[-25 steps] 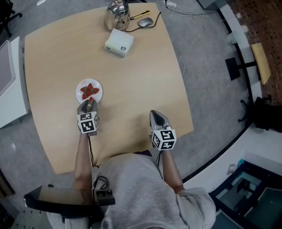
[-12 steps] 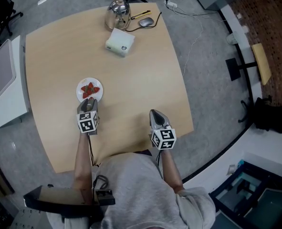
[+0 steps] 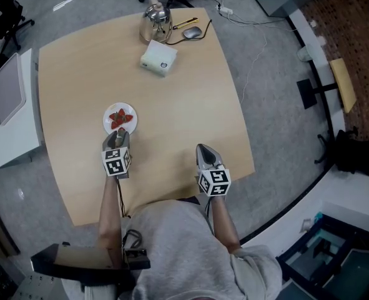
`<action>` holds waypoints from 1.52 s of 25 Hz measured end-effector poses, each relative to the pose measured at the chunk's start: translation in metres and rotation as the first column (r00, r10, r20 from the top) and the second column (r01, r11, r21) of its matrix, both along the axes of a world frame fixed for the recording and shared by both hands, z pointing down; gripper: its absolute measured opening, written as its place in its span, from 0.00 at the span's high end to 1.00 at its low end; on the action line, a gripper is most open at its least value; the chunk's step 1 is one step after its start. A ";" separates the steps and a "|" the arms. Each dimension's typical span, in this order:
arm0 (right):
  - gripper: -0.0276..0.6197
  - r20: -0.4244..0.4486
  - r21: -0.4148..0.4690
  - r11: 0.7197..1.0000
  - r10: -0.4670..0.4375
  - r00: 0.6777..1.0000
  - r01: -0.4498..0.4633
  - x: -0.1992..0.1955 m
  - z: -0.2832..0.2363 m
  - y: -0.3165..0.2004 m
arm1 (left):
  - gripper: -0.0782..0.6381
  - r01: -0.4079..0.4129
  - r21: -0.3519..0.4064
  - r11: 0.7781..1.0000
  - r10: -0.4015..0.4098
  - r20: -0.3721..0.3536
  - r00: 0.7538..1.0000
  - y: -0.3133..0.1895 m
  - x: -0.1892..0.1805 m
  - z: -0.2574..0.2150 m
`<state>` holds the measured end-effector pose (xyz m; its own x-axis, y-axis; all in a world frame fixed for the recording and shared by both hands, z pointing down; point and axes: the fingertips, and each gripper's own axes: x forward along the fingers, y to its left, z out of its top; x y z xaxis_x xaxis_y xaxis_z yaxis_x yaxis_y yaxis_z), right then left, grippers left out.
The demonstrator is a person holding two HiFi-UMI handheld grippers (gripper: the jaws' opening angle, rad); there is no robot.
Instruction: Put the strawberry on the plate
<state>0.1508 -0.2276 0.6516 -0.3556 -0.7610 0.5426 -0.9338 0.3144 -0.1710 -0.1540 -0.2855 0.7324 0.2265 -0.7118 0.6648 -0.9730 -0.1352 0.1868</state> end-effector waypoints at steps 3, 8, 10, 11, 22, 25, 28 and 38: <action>0.95 0.006 0.011 1.000 -0.005 1.000 0.005 -0.003 -0.002 0.001 | 0.63 -0.002 0.020 1.000 0.001 0.008 1.000 0.005 0.000 -0.009; 0.95 0.019 0.028 0.999 -0.016 1.000 0.015 -0.008 -0.005 0.004 | 0.72 0.009 0.050 0.999 -0.010 0.015 1.000 0.023 -0.003 -0.023; 0.95 0.023 0.035 0.999 -0.022 0.999 0.021 -0.009 -0.008 0.007 | 0.76 0.008 0.061 0.998 -0.009 0.018 1.000 0.032 -0.002 -0.031; 0.95 0.026 0.038 0.999 -0.026 0.999 0.025 -0.010 -0.009 0.008 | 0.76 0.005 0.068 0.998 -0.007 0.019 1.000 0.036 -0.001 -0.035; 0.95 0.039 0.074 0.994 -0.079 0.996 0.076 -0.027 -0.020 0.022 | 0.85 -0.003 0.180 0.984 -0.006 0.048 0.999 0.071 -0.002 -0.085; 0.95 0.046 0.085 0.992 -0.095 0.994 0.091 -0.033 -0.023 0.026 | 0.86 -0.012 0.202 0.979 0.000 0.063 0.998 0.081 -0.002 -0.097; 0.95 0.052 0.099 0.990 -0.109 0.993 0.103 -0.040 -0.026 0.029 | 0.86 -0.016 0.225 0.974 0.001 0.065 0.998 0.093 -0.001 -0.108; 0.95 0.068 0.149 0.977 -0.163 0.984 0.152 -0.057 -0.042 0.051 | 0.86 -0.006 0.303 0.953 -0.011 0.054 0.999 0.135 -0.001 -0.146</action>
